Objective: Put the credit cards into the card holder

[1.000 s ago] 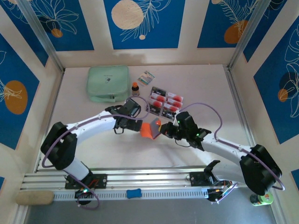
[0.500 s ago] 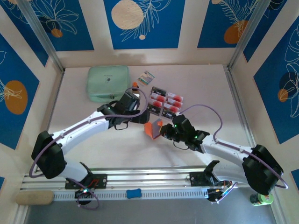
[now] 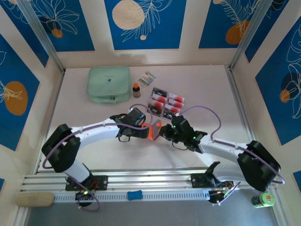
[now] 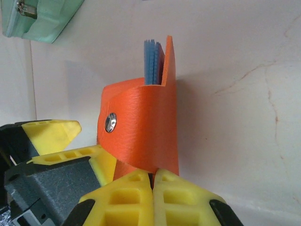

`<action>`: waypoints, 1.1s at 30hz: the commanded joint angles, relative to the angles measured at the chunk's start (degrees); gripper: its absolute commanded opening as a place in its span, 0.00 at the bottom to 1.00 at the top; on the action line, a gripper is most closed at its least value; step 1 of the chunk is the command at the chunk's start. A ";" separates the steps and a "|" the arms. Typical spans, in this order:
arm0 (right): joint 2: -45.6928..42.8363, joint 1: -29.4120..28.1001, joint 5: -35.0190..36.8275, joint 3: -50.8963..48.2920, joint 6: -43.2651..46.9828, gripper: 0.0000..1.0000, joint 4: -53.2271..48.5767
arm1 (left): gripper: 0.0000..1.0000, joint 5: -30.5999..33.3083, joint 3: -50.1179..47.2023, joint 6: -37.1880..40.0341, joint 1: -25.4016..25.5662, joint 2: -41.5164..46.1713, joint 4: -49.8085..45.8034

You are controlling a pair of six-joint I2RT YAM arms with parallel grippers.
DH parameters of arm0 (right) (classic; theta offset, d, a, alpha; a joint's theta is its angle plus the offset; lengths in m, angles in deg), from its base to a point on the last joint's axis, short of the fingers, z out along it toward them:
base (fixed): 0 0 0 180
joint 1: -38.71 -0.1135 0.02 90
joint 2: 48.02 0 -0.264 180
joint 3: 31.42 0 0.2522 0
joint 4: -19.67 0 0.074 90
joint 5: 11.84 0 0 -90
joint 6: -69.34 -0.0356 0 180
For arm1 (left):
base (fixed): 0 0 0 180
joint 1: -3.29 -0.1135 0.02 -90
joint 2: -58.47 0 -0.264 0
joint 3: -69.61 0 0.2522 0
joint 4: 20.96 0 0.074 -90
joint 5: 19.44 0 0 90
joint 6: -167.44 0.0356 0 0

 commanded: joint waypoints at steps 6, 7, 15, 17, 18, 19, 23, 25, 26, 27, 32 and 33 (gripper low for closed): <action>4.70 -1.16 -1.90 -3.56 -5.81 0.00 11.47 | 1.00 6.67 0.38 4.22 0.15 -2.71 -2.51; 5.12 -1.47 -1.82 -3.56 -6.06 0.00 11.75 | 1.00 6.94 0.55 4.49 0.16 -2.90 -2.64; 9.36 -5.05 -0.08 -2.98 -9.23 0.00 12.00 | 1.00 9.15 0.82 6.25 0.18 -4.41 -3.15; 10.49 -6.76 1.41 -2.82 -10.98 0.00 10.98 | 1.00 9.93 0.79 6.86 0.23 -4.62 -3.32; 11.09 -7.46 2.05 -2.84 -11.77 0.00 10.53 | 1.00 10.38 0.89 7.14 0.19 -4.78 -3.50; 11.51 -7.92 2.50 -2.69 -12.37 0.00 10.16 | 1.00 10.69 0.95 7.37 0.21 -4.79 -3.53; 12.78 -8.13 1.58 -1.91 -12.45 0.15 8.50 | 1.00 10.86 0.67 7.89 0.15 -4.29 -3.35; 12.32 -7.92 1.20 -1.34 -11.64 0.28 6.94 | 1.00 11.01 0.47 7.95 0.20 -3.81 -3.04; 11.86 -7.74 0.96 -0.90 -11.01 0.32 5.56 | 1.00 11.22 0.44 8.08 0.16 -3.60 -3.00; 11.21 -7.54 0.83 -0.45 -10.17 0.33 3.97 | 1.00 11.28 0.47 8.25 0.21 -3.43 -2.98; 6.93 -6.93 3.08 0.85 -5.63 0.37 -3.44 | 1.00 11.61 0.58 8.96 0.19 -3.25 -2.78; 6.23 -6.68 3.35 1.36 -4.42 0.37 -5.00 | 1.00 11.64 0.65 9.02 0.13 -3.18 -2.74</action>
